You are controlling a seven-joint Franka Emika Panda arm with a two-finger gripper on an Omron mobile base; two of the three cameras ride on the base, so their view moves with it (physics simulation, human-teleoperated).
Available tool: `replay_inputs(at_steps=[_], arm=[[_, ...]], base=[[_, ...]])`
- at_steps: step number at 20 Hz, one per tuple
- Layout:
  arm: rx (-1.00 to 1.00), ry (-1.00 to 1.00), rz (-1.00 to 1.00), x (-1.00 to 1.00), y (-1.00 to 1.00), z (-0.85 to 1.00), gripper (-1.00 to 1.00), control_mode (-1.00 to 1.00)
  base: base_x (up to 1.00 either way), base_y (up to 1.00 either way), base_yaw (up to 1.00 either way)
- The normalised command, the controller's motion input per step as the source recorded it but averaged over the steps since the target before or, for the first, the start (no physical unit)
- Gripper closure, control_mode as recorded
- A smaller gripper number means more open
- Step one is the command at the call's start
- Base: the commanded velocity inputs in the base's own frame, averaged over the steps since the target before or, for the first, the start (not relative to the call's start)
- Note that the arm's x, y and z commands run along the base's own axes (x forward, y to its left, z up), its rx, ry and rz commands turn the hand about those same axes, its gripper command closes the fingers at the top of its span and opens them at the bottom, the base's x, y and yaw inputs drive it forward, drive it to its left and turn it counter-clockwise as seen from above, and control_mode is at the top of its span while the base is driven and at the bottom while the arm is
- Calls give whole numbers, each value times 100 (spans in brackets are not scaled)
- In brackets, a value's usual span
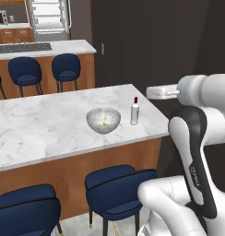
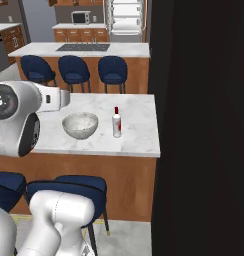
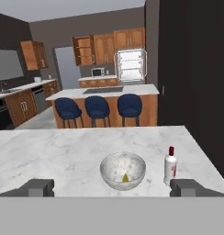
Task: There is a bowl on the dining counter. Grab a lemon wedge from the fridge and place it in the bowl. Then get the liquor bottle and glass cup from the cabinet and place them next to the bowl.
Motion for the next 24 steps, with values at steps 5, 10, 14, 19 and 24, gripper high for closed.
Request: replay_inputs(at_steps=[5,10,14,19,24], arm=[[0,0,0,0,0,0,-100,100],[0,0,0,0,0,0,-100,100],[0,0,0,0,0,0,-100,100],[0,0,0,0,0,0,-100,100],[0,0,0,0,0,0,-100,100]], base=[[-65,45,-12],[-72,81,-14],[-67,98,-17],[-60,100,-18],[-53,100,-17]])
